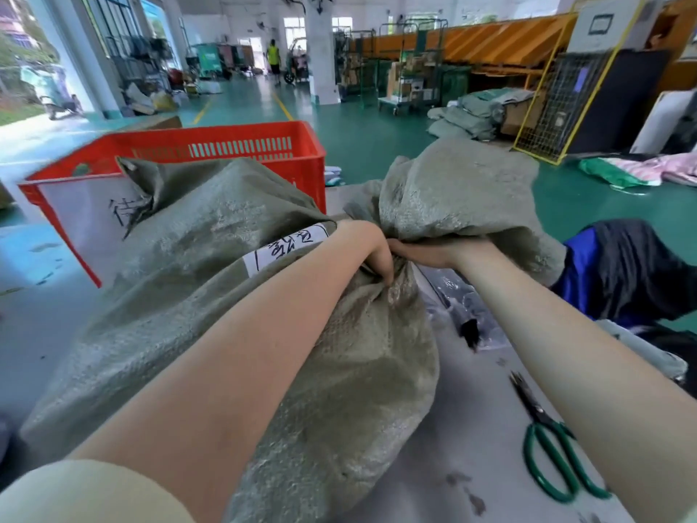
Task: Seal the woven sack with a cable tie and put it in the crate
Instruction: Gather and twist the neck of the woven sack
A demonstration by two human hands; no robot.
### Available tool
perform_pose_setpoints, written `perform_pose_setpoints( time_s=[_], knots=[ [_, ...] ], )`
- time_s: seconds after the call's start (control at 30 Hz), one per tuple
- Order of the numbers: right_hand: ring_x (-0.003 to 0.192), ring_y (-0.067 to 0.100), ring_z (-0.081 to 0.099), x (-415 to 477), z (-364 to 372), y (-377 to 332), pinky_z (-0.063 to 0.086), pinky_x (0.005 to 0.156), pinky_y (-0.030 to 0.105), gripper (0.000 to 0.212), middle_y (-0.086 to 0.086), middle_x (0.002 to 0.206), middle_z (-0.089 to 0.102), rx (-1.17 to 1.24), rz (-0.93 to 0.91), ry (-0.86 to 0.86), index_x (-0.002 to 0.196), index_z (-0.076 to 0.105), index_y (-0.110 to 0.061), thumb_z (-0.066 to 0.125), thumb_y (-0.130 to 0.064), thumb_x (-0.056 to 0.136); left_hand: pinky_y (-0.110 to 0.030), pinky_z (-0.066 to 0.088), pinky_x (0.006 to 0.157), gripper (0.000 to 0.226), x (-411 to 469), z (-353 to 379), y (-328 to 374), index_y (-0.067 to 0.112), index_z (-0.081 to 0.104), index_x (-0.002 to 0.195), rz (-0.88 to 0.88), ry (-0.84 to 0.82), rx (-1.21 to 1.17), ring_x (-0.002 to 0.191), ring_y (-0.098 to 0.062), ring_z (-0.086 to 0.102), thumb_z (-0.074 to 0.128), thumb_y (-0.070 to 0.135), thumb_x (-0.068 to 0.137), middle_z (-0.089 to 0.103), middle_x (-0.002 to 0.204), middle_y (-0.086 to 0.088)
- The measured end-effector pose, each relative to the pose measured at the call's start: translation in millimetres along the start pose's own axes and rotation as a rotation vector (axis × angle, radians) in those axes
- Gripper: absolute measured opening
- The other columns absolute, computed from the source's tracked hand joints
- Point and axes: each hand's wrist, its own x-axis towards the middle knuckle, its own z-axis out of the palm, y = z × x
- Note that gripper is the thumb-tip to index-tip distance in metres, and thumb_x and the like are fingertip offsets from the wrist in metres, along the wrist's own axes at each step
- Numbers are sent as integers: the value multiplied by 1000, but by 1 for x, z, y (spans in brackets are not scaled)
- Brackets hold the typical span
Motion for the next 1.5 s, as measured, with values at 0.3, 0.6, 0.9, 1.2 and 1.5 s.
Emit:
perform_pose_setpoints(
  time_s=[0.3, 0.6, 0.9, 1.2, 1.5],
  knots=[
    [131, 4, 36, -16, 66, 68, 22, 106, 22, 51, -13, 135, 49, 650, 241, -221, 135, 48, -22, 59, -36, 87, -37, 33, 108, 49, 18, 75, 23, 20, 50, 132, -66, -67, 447, 130, -21, 47, 51, 40, 87, 52, 137, -3],
    [131, 31, 39, -19, 112, 116, 30, 103, 55, 31, 7, 138, 47, 1552, 368, 105, 99, 58, -29, 61, -30, 69, -47, 24, 115, 51, 44, 106, 23, 22, 40, 138, -163, -123, 554, 139, -24, 35, 39, 34, 89, 42, 146, -3],
    [58, 22, 62, 23, 97, 95, 41, 58, 30, 6, -1, 53, 66, 1409, 333, 194, 64, 61, -10, 57, -6, 66, -57, 8, 116, 64, 55, 124, 11, 24, 25, 147, -371, -195, 599, 146, -32, 17, 38, 45, 88, 28, 155, -4],
    [110, 30, 59, 19, 133, 139, 45, 69, 30, 15, 11, 134, 52, 1463, 783, 224, 101, 58, -12, 53, -22, 90, -58, 14, 115, 68, 33, 115, -18, 16, 32, 144, -375, -151, 391, 143, -29, 26, 51, 43, 85, 32, 153, -5],
    [61, 16, 51, 43, 91, 145, 44, 57, 27, 17, 6, 69, 50, 1213, 570, 213, 80, 51, -13, 43, -9, 94, -41, 45, 91, 73, 55, 97, 78, 4, 47, 126, 116, 955, 143, 105, -33, 56, 69, 41, 67, 54, 118, -16]
  ],
)
